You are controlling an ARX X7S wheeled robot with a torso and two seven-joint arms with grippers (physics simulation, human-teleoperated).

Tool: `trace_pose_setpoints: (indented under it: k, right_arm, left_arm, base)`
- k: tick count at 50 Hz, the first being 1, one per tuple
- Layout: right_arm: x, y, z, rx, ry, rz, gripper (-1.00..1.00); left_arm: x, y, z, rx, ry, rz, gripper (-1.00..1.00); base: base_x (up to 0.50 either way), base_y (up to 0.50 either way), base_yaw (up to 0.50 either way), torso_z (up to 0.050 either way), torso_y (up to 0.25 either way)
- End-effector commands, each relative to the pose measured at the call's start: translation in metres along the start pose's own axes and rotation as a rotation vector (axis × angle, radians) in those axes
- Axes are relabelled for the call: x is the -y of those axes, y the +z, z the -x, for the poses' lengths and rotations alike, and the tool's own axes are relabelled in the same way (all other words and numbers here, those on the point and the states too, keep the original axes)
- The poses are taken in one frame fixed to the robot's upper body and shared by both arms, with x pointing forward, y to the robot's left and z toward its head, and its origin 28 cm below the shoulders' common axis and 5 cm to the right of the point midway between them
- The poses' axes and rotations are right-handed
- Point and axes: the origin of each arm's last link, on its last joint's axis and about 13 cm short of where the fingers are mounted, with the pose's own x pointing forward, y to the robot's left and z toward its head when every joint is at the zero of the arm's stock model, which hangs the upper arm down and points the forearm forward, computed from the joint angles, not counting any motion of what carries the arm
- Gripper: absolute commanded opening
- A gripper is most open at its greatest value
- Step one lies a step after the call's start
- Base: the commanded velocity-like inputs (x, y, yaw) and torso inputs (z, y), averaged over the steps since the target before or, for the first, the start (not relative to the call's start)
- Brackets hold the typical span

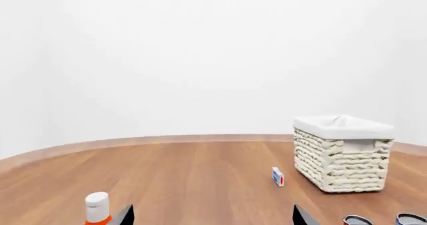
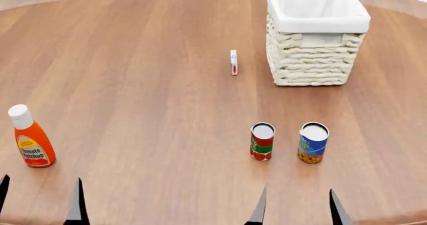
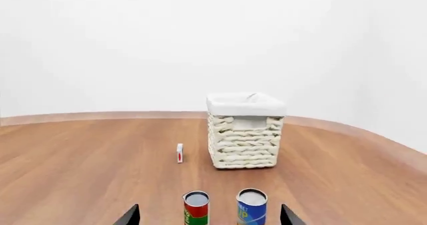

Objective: Pick up the ketchup, and put it in the basket.

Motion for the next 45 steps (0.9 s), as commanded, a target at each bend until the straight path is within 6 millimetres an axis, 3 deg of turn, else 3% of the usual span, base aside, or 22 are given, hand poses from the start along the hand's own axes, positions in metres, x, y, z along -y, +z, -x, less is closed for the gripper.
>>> trace_pose_setpoints:
  k: [1, 7, 15, 26, 45]
  right_arm:
    - [0.003, 0.056, 0.010, 0.163, -0.013, 0.001, 1.00]
    - [0.004, 0.085, 0.018, 0.244, -0.011, -0.001, 1.00]
    - [0.005, 0.100, 0.022, 0.289, -0.012, 0.005, 1.00]
    - [0.006, 0.099, 0.021, 0.273, -0.029, 0.001, 1.00]
    - [0.005, 0.093, 0.018, 0.255, -0.026, -0.002, 1.00]
  left_arm:
    - [0.002, 0.055, 0.008, 0.154, -0.018, -0.036, 1.00]
    - [0.001, 0.075, 0.016, 0.228, -0.010, -0.044, 1.00]
    - [-0.002, 0.087, 0.019, 0.254, -0.001, -0.050, 1.00]
    - [-0.003, 0.091, 0.020, 0.260, 0.003, -0.048, 1.00]
    - [0.000, 0.096, 0.022, 0.271, -0.017, -0.042, 1.00]
  base:
    - [0.00, 0.00, 0.00, 0.000, 0.000]
    - [0.00, 0.00, 0.00, 0.000, 0.000]
    - [0.00, 0.00, 0.00, 0.000, 0.000]
    - [0.06, 0.00, 0.00, 0.000, 0.000]
    - [0.50, 0.00, 0.00, 0.000, 0.000]
